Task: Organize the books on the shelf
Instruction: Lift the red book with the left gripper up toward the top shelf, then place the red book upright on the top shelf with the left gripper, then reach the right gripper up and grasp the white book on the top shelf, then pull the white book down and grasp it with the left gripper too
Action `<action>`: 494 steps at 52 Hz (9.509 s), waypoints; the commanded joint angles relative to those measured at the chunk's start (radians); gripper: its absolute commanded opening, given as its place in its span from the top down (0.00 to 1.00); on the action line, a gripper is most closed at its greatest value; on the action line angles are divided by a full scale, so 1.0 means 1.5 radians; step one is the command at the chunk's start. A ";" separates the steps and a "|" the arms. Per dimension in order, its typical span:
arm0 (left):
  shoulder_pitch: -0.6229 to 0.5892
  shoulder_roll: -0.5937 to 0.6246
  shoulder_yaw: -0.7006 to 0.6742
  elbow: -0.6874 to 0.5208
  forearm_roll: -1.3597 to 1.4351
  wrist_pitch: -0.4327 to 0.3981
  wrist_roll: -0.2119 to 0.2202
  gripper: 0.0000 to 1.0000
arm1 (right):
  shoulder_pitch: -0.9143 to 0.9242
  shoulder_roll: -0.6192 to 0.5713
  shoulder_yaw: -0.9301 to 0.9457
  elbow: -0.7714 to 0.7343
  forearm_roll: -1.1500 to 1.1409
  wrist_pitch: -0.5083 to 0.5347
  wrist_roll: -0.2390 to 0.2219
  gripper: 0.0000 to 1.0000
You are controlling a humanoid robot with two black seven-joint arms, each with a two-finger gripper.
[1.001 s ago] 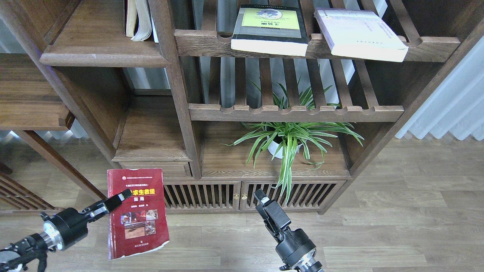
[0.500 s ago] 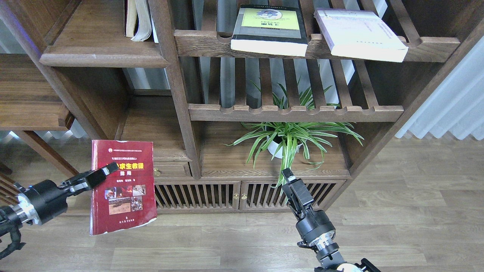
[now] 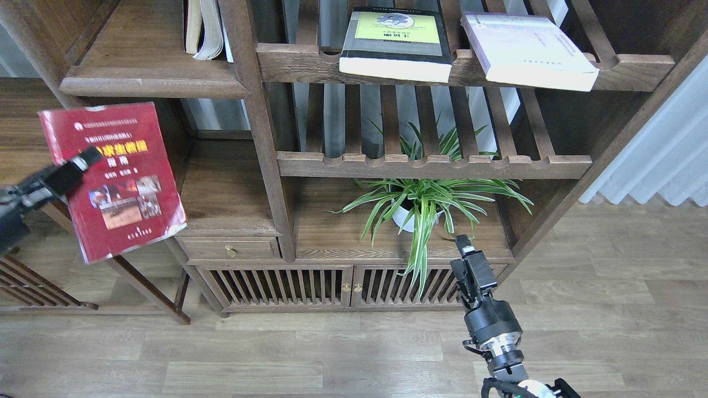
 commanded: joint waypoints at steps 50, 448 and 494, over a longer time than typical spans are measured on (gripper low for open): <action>-0.531 0.047 0.175 0.133 0.280 0.000 0.003 0.95 | 0.005 0.000 -0.007 -0.002 0.040 0.000 0.000 0.01; -0.013 -0.166 0.159 0.165 0.040 0.000 -0.029 0.00 | 0.003 -0.124 0.149 0.319 0.206 0.000 0.039 0.94; 0.134 -0.256 0.355 0.115 -0.362 0.000 -0.066 0.02 | -0.213 -0.078 -0.010 0.311 0.203 0.000 -0.077 0.93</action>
